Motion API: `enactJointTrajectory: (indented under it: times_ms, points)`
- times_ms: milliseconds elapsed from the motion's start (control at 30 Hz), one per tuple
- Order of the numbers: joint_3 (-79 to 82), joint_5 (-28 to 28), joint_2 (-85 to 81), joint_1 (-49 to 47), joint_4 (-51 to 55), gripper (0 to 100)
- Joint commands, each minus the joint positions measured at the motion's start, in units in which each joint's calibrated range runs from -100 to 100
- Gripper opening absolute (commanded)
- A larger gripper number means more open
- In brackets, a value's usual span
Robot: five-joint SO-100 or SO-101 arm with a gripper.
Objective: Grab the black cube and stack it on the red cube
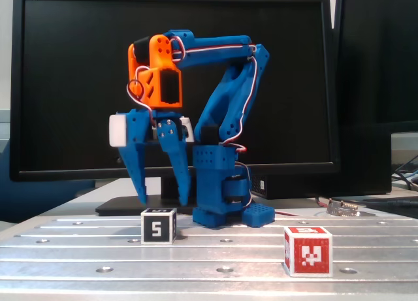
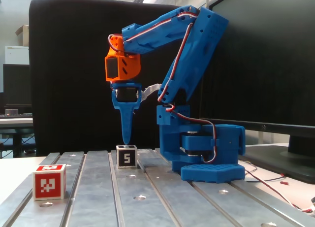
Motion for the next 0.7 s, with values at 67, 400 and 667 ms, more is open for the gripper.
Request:
enactJointTrajectory:
  times_ms: [67, 400, 667]
  points:
    - [1.3, 0.3, -0.9, 0.4, -1.2, 23]
    - [2.0, 0.3, -0.7, 0.3, -4.0, 23]
    - [5.9, 0.3, -0.8, 0.4, -7.8, 23]
